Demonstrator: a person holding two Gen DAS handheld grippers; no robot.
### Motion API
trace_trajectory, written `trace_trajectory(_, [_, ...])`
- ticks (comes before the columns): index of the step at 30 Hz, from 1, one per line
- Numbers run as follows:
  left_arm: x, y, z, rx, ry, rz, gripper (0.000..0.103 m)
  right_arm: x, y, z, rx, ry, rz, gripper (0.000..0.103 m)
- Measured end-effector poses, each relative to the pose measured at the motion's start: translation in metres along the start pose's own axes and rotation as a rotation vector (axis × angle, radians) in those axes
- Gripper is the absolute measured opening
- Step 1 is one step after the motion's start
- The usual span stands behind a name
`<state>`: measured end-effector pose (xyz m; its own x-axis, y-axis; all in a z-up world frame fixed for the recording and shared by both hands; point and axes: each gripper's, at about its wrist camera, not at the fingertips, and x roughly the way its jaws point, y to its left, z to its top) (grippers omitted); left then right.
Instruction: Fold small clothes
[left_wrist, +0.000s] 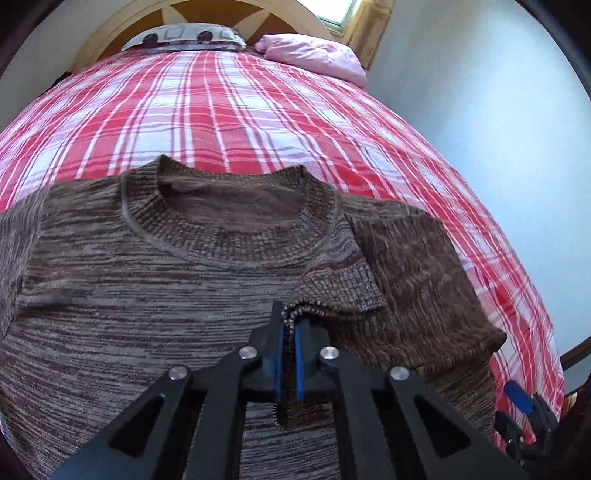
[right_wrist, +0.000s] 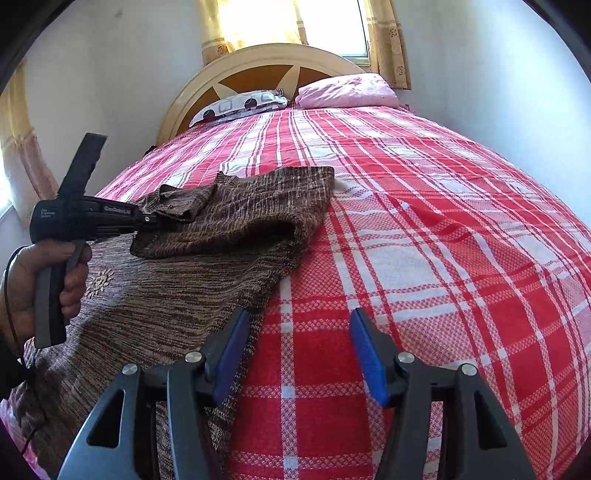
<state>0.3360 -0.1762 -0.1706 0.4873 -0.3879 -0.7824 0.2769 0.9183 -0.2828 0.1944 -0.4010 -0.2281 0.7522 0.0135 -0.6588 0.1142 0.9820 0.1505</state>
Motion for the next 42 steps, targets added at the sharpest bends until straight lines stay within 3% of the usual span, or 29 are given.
trace_trajectory(3, [0.002, 0.005, -0.004, -0.012, 0.009, 0.008, 0.005, 0.001, 0.000, -0.001, -0.002, 0.002, -0.003, 0.058])
trace_trajectory(5, [0.003, 0.002, -0.007, -0.005, -0.003, 0.038, 0.015, 0.001, 0.000, -0.001, -0.004, 0.002, -0.005, 0.058])
trace_trajectory(7, [0.002, -0.002, -0.007, 0.003, -0.021, 0.090, 0.039, 0.001, 0.001, 0.000, -0.008, 0.004, -0.009, 0.058])
trace_trajectory(8, [0.001, -0.007, -0.006, 0.019, -0.036, 0.123, 0.063, 0.001, 0.001, 0.000, -0.009, 0.004, -0.010, 0.059])
trace_trajectory(9, [-0.002, -0.011, -0.006, 0.032, -0.057, 0.137, 0.079, 0.001, 0.001, 0.000, -0.011, 0.005, -0.011, 0.059])
trace_trajectory(10, [-0.006, -0.015, -0.006, 0.054, -0.088, 0.143, 0.082, 0.001, 0.002, 0.000, -0.011, 0.006, -0.012, 0.059])
trace_trajectory(13, [-0.007, -0.036, -0.005, 0.157, -0.116, 0.162, 0.085, 0.001, 0.002, 0.000, -0.013, 0.007, -0.013, 0.059])
trace_trajectory(15, [0.002, -0.051, -0.004, 0.245, -0.108, 0.222, 0.090, 0.001, 0.002, 0.000, -0.015, 0.008, -0.014, 0.060])
trace_trajectory(19, [0.020, -0.049, 0.002, 0.299, -0.073, 0.351, 0.091, 0.002, 0.002, 0.000, -0.014, 0.007, -0.014, 0.060])
trace_trajectory(22, [0.016, -0.019, 0.015, 0.209, -0.103, 0.467, 0.091, 0.002, 0.002, 0.000, -0.015, 0.008, -0.015, 0.060])
trace_trajectory(25, [-0.003, 0.025, 0.023, 0.039, -0.146, 0.509, 0.091, 0.002, 0.003, 0.000, -0.019, 0.009, -0.017, 0.060])
trace_trajectory(27, [-0.010, 0.049, 0.023, -0.040, -0.137, 0.509, 0.091, 0.003, 0.004, 0.000, -0.023, 0.011, -0.018, 0.061])
trace_trajectory(29, [-0.015, 0.056, 0.016, -0.054, -0.127, 0.489, 0.091, 0.002, 0.005, 0.000, -0.028, 0.011, -0.020, 0.062])
trace_trajectory(33, [-0.031, 0.034, -0.006, 0.011, -0.162, 0.424, 0.092, 0.003, 0.005, 0.000, -0.028, 0.014, -0.019, 0.062])
trace_trajectory(35, [-0.026, 0.009, -0.012, 0.101, -0.157, 0.418, 0.097, 0.004, 0.006, 0.000, -0.034, 0.016, -0.025, 0.062])
trace_trajectory(39, [0.006, -0.032, -0.012, 0.280, -0.100, 0.453, 0.100, 0.004, 0.007, 0.000, -0.043, 0.013, -0.034, 0.063])
trace_trajectory(42, [0.025, -0.028, 0.002, 0.295, -0.092, 0.531, 0.103, 0.004, 0.007, 0.000, -0.039, 0.012, -0.028, 0.063])
